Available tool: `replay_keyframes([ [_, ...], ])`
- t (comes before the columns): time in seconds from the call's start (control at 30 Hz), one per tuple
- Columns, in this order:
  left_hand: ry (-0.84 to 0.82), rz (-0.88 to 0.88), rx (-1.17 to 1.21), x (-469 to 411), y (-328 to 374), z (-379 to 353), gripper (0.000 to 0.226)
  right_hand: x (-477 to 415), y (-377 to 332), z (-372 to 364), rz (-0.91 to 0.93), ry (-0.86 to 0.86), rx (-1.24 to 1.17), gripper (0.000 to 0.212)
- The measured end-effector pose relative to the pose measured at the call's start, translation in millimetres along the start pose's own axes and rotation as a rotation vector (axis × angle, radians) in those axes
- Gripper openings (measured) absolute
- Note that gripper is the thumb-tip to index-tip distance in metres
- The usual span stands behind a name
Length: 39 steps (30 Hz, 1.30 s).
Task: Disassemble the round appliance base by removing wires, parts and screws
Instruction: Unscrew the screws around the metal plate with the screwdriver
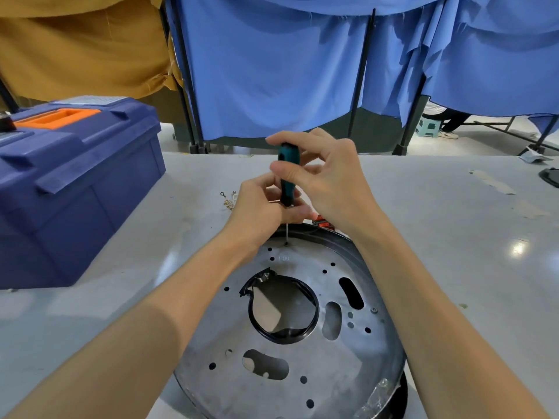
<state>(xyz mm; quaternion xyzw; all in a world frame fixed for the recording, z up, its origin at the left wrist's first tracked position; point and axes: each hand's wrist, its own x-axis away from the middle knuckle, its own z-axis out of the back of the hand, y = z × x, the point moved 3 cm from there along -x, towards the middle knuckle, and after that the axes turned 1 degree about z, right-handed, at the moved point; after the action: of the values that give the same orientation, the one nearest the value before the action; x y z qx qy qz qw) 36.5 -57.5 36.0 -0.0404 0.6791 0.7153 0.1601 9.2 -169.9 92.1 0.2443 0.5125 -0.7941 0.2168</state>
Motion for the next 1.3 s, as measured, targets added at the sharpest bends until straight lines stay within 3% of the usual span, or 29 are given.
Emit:
replay_keyframes([
  [0.13,-0.119,0.045,0.080,1,2,-1,0.011,-3,7,10,-0.043,0.040,0.006,0.032],
  [0.23,-0.106,0.068,0.111,0,1,0,0.019,-3,8,13,-0.053,0.029,0.014,0.037],
  [0.57,0.014,0.075,0.116,2,4,-1,0.004,-2,7,7,-0.032,0.024,0.006,0.031],
  [0.73,0.041,0.044,0.121,3,3,0,0.019,-3,8,11,-0.027,0.004,-0.001,0.046],
  [0.8,-0.040,0.068,0.162,3,4,0,0.002,-3,9,13,-0.019,-0.003,-0.013,0.044],
  [0.93,-0.105,0.077,0.097,4,3,-3,0.019,-3,11,9,-0.041,-0.021,-0.080,0.037],
  [1.07,-0.054,0.098,0.078,1,4,-2,0.016,-1,10,3,-0.037,-0.015,-0.054,0.023],
  [1.17,-0.029,0.085,0.079,1,5,-2,0.002,-1,9,5,-0.030,0.004,-0.010,0.035],
  [1.3,0.025,0.064,0.094,3,3,0,0.021,-1,6,4,-0.009,-0.044,-0.030,0.052],
])
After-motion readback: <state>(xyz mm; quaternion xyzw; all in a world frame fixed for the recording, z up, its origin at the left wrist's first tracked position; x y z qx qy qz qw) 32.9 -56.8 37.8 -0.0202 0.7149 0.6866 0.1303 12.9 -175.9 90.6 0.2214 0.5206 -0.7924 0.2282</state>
